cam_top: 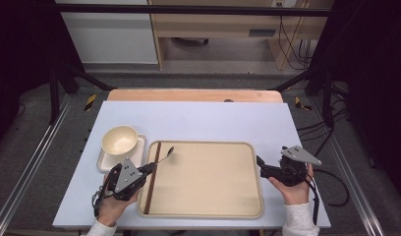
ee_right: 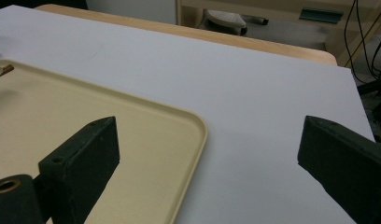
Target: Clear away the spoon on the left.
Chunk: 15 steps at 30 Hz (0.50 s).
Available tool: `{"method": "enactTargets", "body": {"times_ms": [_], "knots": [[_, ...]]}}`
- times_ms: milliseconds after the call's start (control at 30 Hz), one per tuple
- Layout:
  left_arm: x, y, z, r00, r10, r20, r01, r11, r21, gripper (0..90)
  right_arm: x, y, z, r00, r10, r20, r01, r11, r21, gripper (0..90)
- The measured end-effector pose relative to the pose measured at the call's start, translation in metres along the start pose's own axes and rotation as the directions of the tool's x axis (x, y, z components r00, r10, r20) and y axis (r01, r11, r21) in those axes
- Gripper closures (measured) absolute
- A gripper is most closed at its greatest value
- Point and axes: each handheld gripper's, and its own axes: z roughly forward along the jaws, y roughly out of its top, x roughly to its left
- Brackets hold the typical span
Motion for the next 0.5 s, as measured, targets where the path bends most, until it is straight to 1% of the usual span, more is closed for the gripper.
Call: {"method": "enactTargets", "body": {"times_ms": [100, 200, 500], "knots": [[-0.002, 0.0, 0.002, 1.0, 0.005, 0.003, -0.005, 1.0, 0.006, 88.9, 0.0, 0.0, 0.0, 1.0, -0.001, -0.001, 0.001, 1.0, 0.003, 6.0], [-0.006, -0.001, 0.006, 0.9998, 0.018, 0.006, -0.018, 0.9996, 0.02, 88.9, 0.0, 0.0, 0.0, 1.0, -0.004, 0.0, 0.004, 1.0, 0.001, 6.0], [-0.009, -0.003, 0.011, 0.9994, 0.034, 0.003, -0.034, 0.9986, 0.041, 88.9, 0.0, 0.0, 0.0, 1.0, -0.003, -0.001, 0.003, 1.0, 0.003, 6.0]]}}
